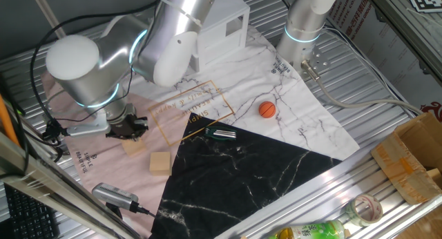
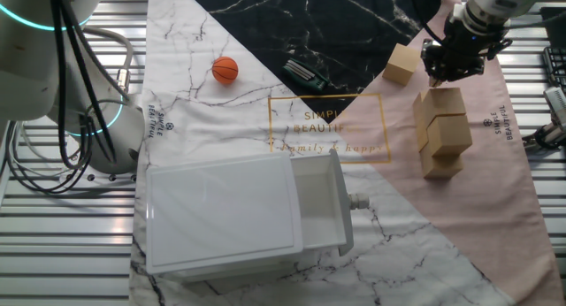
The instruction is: Stack the blocks into a pyramid shape
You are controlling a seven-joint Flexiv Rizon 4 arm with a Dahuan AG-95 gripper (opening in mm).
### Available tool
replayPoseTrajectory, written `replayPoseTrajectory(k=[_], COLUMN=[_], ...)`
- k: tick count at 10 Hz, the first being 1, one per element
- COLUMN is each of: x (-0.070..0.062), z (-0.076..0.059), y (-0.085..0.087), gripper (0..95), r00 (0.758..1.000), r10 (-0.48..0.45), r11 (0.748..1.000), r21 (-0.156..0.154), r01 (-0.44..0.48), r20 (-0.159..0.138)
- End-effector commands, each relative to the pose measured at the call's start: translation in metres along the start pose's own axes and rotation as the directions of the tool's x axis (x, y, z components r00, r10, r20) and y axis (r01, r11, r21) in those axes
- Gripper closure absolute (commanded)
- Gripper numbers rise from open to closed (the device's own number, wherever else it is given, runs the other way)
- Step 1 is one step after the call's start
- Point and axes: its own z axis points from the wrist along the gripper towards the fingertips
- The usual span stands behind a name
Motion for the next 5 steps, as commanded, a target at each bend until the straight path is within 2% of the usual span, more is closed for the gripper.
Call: replayPoseTrajectory(k=[1, 2, 3, 4, 5], x=[-0.016, -0.016, -0.026, -0.027, -0.028], z=[0.000, 0.000, -0.002, -0.001, -0.001], y=[0.007, 0.007, 0.014, 0.014, 0.015], gripper=[95.0, 95.0, 95.0, 95.0, 95.0], r00=[0.995, 0.995, 0.930, 0.912, 0.882], r10=[0.103, 0.103, 0.367, 0.409, 0.470], r11=[0.995, 0.995, 0.930, 0.913, 0.883], r21=[0.000, 0.000, -0.019, -0.026, -0.035], r01=[-0.103, -0.103, -0.366, -0.408, -0.469], r20=[0.004, 0.004, 0.022, 0.030, 0.040])
